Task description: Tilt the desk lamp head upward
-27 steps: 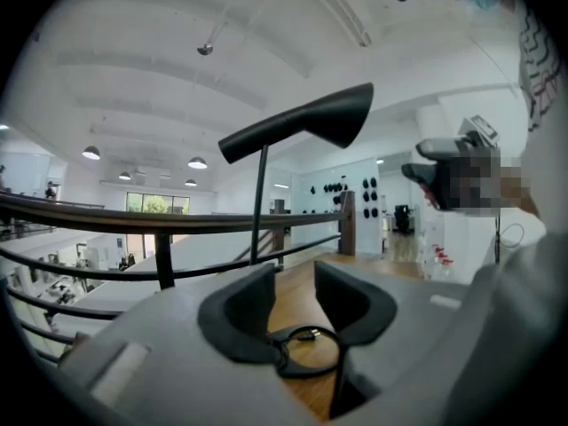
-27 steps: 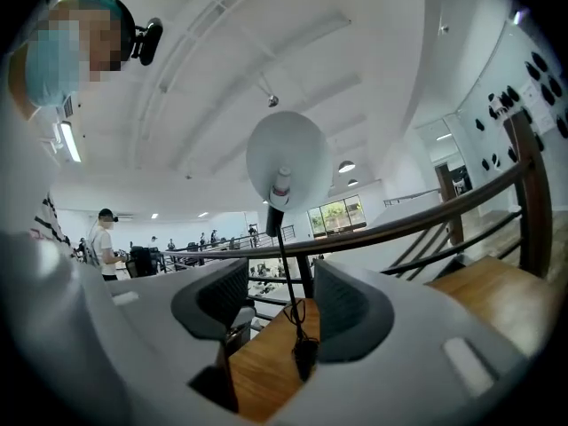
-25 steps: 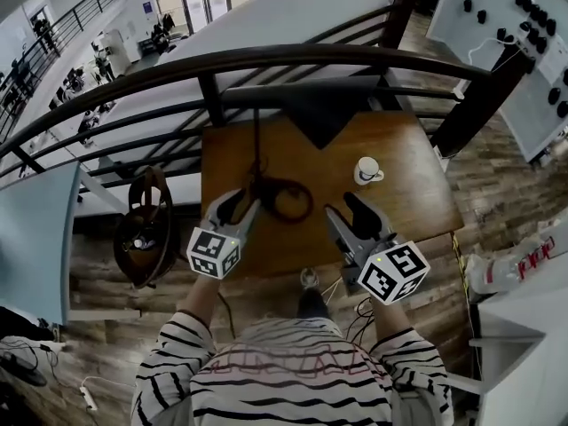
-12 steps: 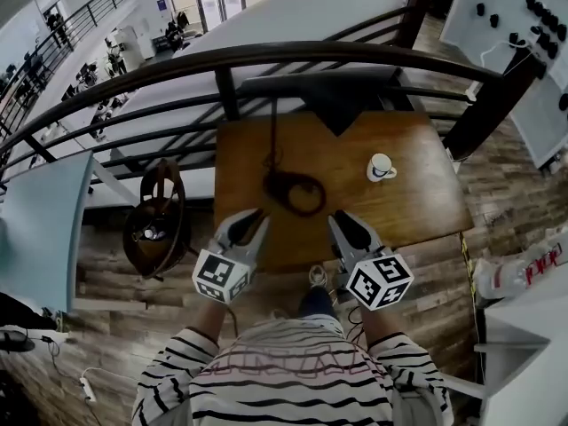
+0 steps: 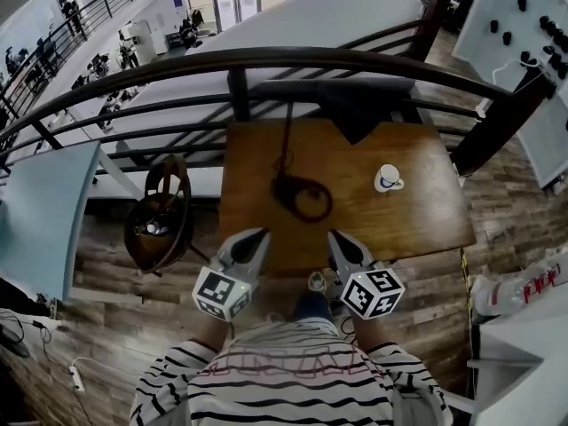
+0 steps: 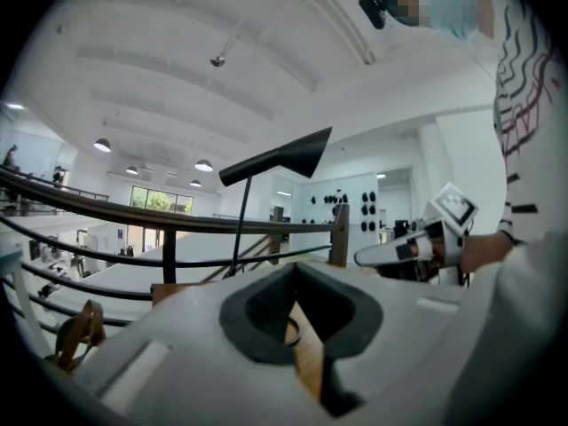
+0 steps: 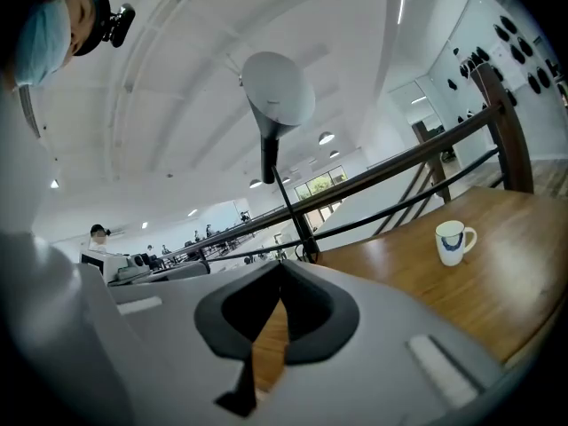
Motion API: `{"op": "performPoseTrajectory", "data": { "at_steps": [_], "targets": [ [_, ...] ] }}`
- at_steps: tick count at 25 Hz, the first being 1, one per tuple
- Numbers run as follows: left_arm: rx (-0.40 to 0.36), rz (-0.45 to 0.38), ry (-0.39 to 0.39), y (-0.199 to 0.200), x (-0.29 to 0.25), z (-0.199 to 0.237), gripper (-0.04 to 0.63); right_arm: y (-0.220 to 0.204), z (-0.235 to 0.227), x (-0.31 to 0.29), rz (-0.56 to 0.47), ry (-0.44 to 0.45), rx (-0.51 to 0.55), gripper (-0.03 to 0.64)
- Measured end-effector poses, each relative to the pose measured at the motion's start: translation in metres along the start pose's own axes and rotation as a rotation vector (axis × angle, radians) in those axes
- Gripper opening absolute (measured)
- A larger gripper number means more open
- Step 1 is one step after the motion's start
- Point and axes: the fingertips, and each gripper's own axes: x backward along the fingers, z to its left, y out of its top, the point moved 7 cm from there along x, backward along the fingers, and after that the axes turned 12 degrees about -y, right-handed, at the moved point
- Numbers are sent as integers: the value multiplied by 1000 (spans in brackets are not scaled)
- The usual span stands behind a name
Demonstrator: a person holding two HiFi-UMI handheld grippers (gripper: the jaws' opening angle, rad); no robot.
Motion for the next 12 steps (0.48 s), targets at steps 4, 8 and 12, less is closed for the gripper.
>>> {"op": "performPoseTrajectory", "data": {
  "at_steps": [4,8,12],
  "targets": [
    [28,2,11,-4,5,0,5,-4,2,-5,33,11,19,0],
    [45,17,24,-5,10,2,5,-3,2,-8,58,19,32,0],
    [53,26,42,-1,13,4,4,-1,3,-10,77,24,47,0]
  ]
}}
